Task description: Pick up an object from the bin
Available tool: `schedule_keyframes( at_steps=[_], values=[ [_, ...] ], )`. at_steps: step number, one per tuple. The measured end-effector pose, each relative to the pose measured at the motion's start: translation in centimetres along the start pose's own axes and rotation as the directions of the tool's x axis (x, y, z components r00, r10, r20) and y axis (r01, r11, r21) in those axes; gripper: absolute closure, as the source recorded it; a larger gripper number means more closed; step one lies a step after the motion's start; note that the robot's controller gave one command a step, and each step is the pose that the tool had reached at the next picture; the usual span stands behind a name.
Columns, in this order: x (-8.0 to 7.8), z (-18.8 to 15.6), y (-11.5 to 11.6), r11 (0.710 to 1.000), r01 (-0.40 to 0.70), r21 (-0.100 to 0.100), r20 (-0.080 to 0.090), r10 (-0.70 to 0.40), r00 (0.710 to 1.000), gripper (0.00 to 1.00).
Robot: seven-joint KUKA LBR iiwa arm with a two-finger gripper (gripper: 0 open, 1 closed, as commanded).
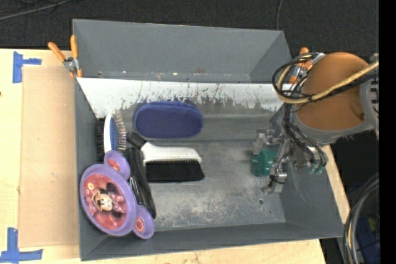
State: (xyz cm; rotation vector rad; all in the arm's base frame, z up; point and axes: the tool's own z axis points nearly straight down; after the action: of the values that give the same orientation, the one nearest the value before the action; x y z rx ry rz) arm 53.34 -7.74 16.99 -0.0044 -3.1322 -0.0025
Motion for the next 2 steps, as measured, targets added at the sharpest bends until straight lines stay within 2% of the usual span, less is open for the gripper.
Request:
schedule_keyframes(
  at_steps=[1,2],
  values=[
    [-0.2,-0.4,0.0,1.000,0.003,0.001,0.007,-0.003,1.000,0.00],
    [-4.5,7.9,-6.6,1.000,0.019,0.003,0.014,-0.019,1.000,0.00]
  ],
)
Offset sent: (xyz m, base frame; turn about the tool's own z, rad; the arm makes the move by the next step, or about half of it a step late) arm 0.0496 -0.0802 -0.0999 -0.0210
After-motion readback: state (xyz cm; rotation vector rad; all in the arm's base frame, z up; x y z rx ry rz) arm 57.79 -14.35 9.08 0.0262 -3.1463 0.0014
